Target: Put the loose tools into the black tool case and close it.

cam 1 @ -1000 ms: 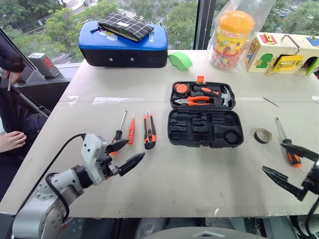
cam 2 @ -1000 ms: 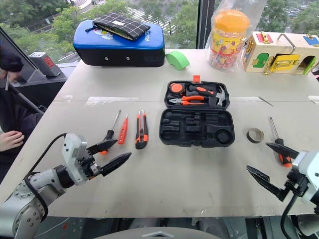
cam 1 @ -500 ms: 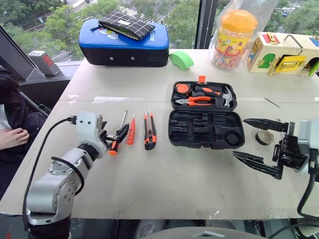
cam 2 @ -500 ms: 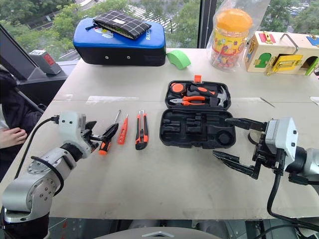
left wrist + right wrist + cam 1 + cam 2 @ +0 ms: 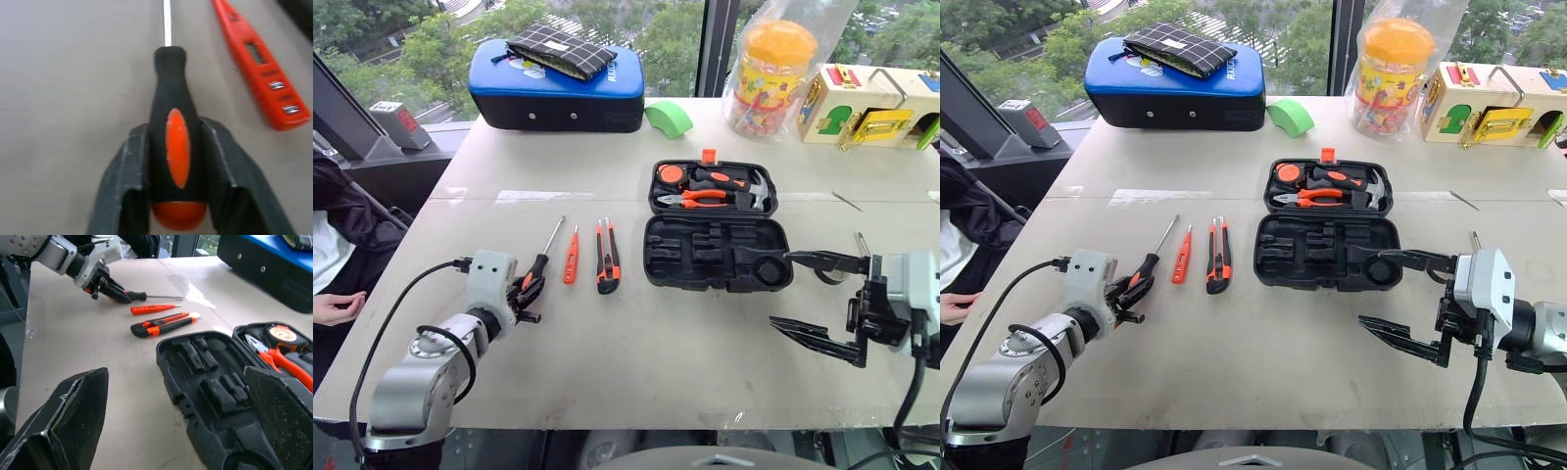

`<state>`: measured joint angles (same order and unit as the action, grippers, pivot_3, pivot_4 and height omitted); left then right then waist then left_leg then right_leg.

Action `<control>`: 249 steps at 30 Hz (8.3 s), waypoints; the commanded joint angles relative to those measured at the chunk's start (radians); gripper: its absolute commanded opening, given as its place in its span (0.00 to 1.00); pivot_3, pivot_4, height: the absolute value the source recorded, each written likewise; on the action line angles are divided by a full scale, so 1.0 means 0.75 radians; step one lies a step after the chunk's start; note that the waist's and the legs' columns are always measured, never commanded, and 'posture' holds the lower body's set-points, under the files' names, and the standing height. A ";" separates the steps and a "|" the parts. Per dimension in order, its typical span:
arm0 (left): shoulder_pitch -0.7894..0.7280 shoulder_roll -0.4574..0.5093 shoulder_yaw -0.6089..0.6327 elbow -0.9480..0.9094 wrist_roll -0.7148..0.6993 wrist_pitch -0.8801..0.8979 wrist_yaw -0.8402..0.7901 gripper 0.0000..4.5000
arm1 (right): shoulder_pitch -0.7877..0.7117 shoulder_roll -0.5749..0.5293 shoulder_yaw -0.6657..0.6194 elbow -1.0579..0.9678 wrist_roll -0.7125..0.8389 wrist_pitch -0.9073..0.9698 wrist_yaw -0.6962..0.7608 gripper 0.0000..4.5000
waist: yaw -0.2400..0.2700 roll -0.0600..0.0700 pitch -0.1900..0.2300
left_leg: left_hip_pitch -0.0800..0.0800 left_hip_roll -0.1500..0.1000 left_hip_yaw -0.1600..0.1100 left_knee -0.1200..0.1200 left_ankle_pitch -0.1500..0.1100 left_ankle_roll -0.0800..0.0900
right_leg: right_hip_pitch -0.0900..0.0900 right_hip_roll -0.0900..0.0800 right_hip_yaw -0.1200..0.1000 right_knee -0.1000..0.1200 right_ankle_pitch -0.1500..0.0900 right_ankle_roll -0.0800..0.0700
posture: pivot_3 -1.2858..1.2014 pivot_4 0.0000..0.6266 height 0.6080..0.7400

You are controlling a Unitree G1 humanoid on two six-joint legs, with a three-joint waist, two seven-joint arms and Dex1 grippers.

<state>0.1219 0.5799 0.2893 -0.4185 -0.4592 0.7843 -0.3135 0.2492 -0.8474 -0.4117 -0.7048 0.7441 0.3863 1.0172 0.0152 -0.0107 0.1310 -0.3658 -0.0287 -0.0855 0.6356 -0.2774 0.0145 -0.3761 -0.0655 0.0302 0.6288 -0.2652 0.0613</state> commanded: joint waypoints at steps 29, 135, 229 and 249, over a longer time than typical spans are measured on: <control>-1.797 -0.308 -1.070 2.110 0.961 -1.564 -0.994 0.17 | 0.619 0.319 -0.501 -0.242 0.025 -0.037 -0.273 1.00 | -0.030 -0.006 0.006 | -0.010 -0.005 -0.006 0.021 -0.004 0.010 | -0.002 0.014 -0.005 0.012 -0.002 0.006 | 0.52 0.24 1.00; -0.041 0.089 0.005 -0.430 -0.388 -0.165 -0.620 1.00 | -1.349 -0.189 1.250 1.023 -1.043 -0.027 0.216 0.15 | -0.030 0.003 0.007 | -0.005 -0.003 0.000 0.010 -0.001 0.001 | -0.003 -0.002 0.003 0.001 -0.002 0.006 | 0.52 0.24 1.00; -0.187 -0.222 -0.195 -0.067 0.125 -0.442 -0.163 0.10 | -0.456 -0.001 0.226 0.034 -0.065 0.199 -0.011 1.00 | 0.008 0.000 -0.001 | -0.005 -0.005 -0.005 0.003 -0.003 0.003 | -0.001 -0.005 -0.008 -0.003 0.000 0.002 | 0.52 0.24 1.00; -1.397 -0.154 -0.930 1.524 0.619 -1.330 -1.319 0.10 | 0.155 0.021 -0.302 -0.165 -0.027 0.192 -0.074 1.00 | -0.014 0.000 0.001 | -0.014 -0.007 -0.008 0.017 -0.005 0.008 | -0.002 0.008 -0.014 -0.001 0.000 0.003 | 0.52 0.24 1.00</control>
<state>-0.8994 0.4669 -0.3966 0.6768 -0.0198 -0.1591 -1.2554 0.3521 -0.8398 -0.6064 -0.7882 0.7128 0.5428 0.9701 0.0049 -0.0107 0.1314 -0.3768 -0.0335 -0.0928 0.6488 -0.2812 0.0202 -0.3775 -0.0586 0.0191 0.6280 -0.2652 0.0640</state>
